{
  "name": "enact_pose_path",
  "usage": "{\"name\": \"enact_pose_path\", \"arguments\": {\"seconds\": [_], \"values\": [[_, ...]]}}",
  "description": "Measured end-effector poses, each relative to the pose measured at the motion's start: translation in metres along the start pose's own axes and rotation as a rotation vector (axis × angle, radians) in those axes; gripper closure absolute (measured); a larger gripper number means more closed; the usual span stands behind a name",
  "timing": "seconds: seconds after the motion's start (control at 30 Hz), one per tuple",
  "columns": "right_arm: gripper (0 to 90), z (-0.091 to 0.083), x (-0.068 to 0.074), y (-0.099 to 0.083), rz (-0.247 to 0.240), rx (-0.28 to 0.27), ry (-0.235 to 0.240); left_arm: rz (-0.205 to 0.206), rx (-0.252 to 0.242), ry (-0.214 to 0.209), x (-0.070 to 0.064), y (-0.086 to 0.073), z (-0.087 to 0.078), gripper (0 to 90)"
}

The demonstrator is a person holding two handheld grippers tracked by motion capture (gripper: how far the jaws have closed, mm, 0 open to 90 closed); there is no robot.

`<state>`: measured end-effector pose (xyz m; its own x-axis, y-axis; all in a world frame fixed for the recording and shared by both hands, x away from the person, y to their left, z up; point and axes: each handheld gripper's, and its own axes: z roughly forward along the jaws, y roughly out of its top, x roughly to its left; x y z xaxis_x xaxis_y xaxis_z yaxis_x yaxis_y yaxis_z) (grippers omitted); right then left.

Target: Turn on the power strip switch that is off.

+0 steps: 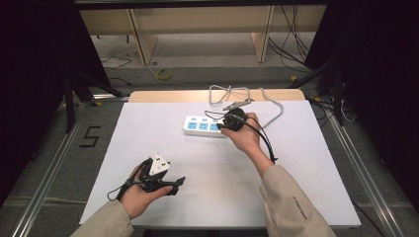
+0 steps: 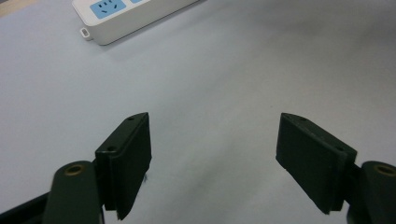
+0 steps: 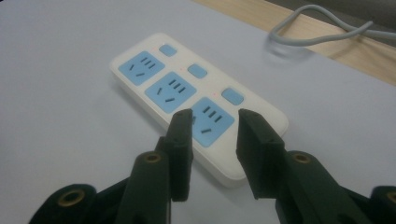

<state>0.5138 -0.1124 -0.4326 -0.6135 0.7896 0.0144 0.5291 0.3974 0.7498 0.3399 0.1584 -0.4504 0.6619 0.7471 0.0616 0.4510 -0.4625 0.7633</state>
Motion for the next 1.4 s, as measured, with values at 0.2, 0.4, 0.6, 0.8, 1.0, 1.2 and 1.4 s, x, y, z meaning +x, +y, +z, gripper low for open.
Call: {"name": "enact_pose_path", "arguments": {"seconds": [0.2, 0.4, 0.6, 0.8, 1.0, 1.2, 1.4], "values": [[64.0, -0.014, -0.005, -0.008, 0.015, -0.003, 0.006, -0.001, 0.001, 0.001, 0.000, 0.000, 0.000, 26.5], [62.6, -0.027, -0.008, -0.018, 0.019, -0.010, 0.007, -0.001, 0.002, 0.004, 0.000, 0.000, 0.001, 26.5], [61.5, -0.039, -0.009, -0.027, 0.026, -0.013, 0.010, -0.008, -0.001, 0.006, 0.001, 0.000, 0.001, 26.5], [61.0, -0.051, -0.010, -0.037, 0.021, -0.021, 0.013, -0.008, -0.003, 0.007, 0.002, 0.000, 0.001, 26.4], [59.9, -0.062, -0.014, -0.048, 0.030, -0.024, 0.020, -0.008, 0.000, 0.008, 0.003, 0.000, 0.001, 26.4], [57.9, -0.074, -0.016, -0.058, 0.030, -0.028, 0.010, -0.011, 0.000, 0.012, 0.003, 0.000, 0.001, 26.4], [55.5, -0.084, -0.018, -0.068, 0.023, -0.031, 0.004, -0.012, -0.001, 0.014, 0.003, 0.000, 0.001, 26.4]]}}
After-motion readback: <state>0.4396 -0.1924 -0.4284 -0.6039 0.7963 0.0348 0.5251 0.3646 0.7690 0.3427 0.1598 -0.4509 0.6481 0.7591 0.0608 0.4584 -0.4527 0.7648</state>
